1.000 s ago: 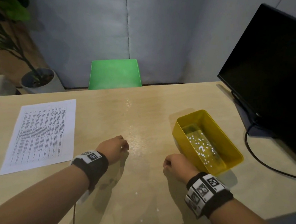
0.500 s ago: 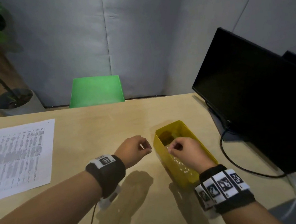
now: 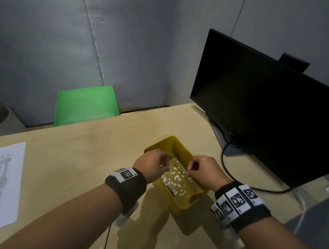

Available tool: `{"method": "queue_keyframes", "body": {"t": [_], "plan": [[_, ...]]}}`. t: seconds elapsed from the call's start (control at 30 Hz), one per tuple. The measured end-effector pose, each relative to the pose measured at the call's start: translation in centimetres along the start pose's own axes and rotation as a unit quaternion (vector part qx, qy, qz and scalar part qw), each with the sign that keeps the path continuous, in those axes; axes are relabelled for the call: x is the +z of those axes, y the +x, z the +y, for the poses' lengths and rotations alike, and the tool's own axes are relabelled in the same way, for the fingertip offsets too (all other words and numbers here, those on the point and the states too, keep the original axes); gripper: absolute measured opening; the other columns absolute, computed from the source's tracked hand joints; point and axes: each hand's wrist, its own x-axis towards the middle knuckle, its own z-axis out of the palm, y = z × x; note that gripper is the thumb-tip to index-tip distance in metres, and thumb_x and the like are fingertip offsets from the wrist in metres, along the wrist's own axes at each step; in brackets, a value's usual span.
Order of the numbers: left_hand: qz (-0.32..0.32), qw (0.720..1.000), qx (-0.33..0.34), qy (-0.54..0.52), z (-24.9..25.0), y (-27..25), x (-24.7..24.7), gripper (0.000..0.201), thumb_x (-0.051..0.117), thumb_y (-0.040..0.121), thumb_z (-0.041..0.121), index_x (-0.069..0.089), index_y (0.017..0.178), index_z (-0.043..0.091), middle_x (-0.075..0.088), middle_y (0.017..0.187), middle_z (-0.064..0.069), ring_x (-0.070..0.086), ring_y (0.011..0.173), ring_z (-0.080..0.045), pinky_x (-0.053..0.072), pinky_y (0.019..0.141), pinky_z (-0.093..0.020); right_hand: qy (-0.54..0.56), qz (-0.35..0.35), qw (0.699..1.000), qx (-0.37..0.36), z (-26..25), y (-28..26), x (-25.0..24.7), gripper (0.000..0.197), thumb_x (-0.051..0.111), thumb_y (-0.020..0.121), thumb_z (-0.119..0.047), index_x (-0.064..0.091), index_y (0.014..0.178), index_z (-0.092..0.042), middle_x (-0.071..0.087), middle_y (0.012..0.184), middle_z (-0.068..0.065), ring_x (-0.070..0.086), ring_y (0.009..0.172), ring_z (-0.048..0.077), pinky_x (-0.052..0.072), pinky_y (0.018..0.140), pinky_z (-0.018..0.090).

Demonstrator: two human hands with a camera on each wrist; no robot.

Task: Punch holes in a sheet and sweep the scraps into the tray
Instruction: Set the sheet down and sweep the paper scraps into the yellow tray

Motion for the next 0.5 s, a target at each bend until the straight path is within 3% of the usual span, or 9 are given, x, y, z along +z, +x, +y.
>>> {"method": "queue_keyframes", "body": {"t": [0.07,0.17,0.23,0.4,0.5], "plan": [[-0.016,0.999,0.009,0.038,-0.1,0.4,0.1,0.008,0.056,0.090,0.026,0.063,0.086,0.025,0.048,0.085,0.007,0.053,0.081,-0.017,0.034,0.064,-0.025,-0.001,-0.008,1.000,0.002,0.5,0.4,0.2,0.007,0.064,0.088,-0.012,0.069,0.091,-0.014,0.066,0.089,-0.004,0.060,0.088,0.011,0.049,0.089,0.029],[-0.046,0.997,0.015,0.062,-0.9,0.5,0.5,0.023,0.047,0.095,0.024,0.068,0.106,0.022,0.055,0.099,0.004,0.057,0.095,-0.018,0.041,0.074,-0.027,-0.010,-0.021,1.000,0.009,1.2,0.9,0.5,0.016,0.057,0.093,-0.014,0.071,0.101,-0.017,0.068,0.105,0.000,0.061,0.101,0.015,0.047,0.091,0.028],[-0.063,0.996,0.013,0.059,-1.3,0.2,0.6,0.025,0.046,0.096,0.023,0.067,0.110,0.022,0.057,0.109,0.002,0.056,0.100,-0.018,0.044,0.083,-0.027,-0.016,-0.029,0.999,0.009,1.5,0.9,0.6,0.019,0.055,0.094,-0.013,0.071,0.104,-0.017,0.068,0.110,0.001,0.061,0.105,0.017,0.046,0.092,0.028],[-0.032,0.999,0.013,0.030,-1.8,-0.2,0.6,0.016,0.055,0.092,0.023,0.068,0.100,0.019,0.050,0.093,0.007,0.054,0.085,-0.013,0.038,0.073,-0.021,-0.009,-0.014,1.000,0.002,2.0,1.0,0.6,0.012,0.060,0.090,-0.014,0.069,0.095,-0.020,0.068,0.101,-0.001,0.062,0.098,0.016,0.050,0.088,0.028],[-0.017,1.000,0.012,0.023,-1.8,-0.2,0.4,0.002,0.059,0.089,0.024,0.059,0.087,0.023,0.049,0.088,0.006,0.051,0.081,-0.013,0.036,0.068,-0.021,-0.006,-0.007,1.000,-0.005,1.9,0.9,0.7,0.006,0.066,0.086,-0.015,0.068,0.092,-0.018,0.067,0.095,-0.001,0.062,0.093,0.015,0.050,0.085,0.027]]}}
